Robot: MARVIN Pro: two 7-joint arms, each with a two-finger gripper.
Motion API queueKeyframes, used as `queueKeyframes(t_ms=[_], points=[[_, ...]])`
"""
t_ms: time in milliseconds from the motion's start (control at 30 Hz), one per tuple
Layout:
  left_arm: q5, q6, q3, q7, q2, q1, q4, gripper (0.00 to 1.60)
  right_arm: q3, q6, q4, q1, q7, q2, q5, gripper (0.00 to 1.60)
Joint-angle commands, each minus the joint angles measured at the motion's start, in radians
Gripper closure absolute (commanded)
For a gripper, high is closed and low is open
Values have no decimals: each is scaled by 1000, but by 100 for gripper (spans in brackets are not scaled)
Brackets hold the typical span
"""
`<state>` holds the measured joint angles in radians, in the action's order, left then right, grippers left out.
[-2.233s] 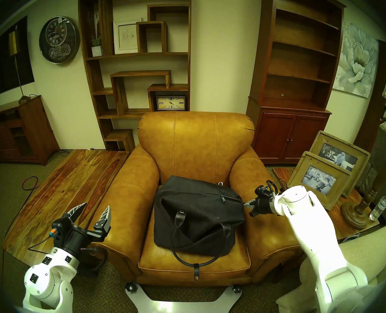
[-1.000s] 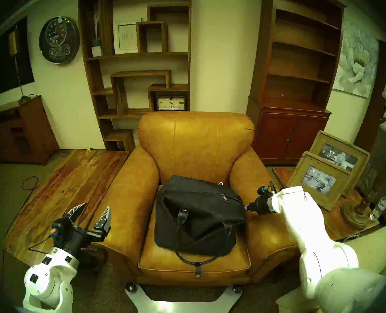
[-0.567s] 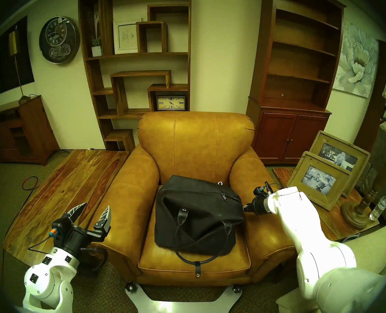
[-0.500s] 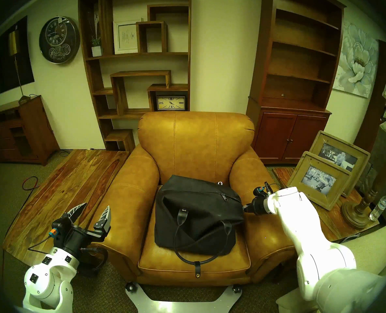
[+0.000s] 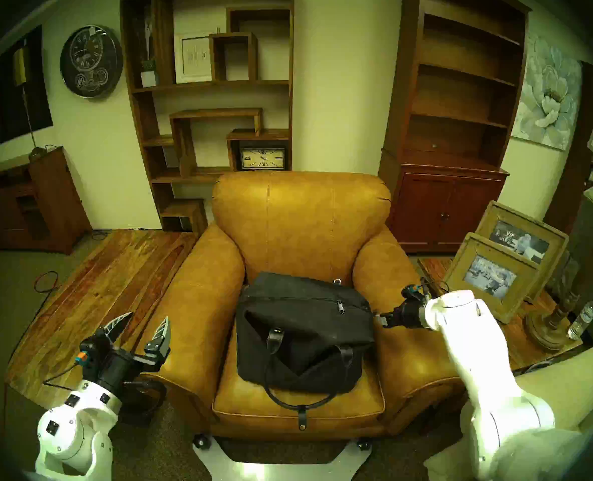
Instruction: Open a bag with a zipper
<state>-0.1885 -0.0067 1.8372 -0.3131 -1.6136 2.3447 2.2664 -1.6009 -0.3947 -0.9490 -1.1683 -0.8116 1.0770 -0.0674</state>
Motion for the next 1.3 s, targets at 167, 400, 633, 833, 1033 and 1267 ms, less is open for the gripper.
queueKeyframes(t_ms=[167, 400, 633, 833, 1033, 1267], points=[[0, -3, 0, -1, 1, -7, 8, 0, -79, 29, -182, -87, -83, -17, 73, 0], [-1, -3, 0, -1, 1, -12, 3, 0, -68, 21, -274, -191, -158, 47, 118, 0], [-1, -4, 0, -2, 1, -16, 0, 0, -78, 21, -369, -294, -205, 79, 150, 0], [-1, -4, 0, -2, 1, -19, 0, 0, -95, 33, -450, -361, -223, 112, 180, 0], [0, -4, 0, -3, 1, -20, 1, 0, -128, 54, -543, -423, -213, 156, 211, 0], [0, -5, 0, -3, 1, -18, 4, 0, -168, 83, -617, -484, -171, 218, 231, 0]])
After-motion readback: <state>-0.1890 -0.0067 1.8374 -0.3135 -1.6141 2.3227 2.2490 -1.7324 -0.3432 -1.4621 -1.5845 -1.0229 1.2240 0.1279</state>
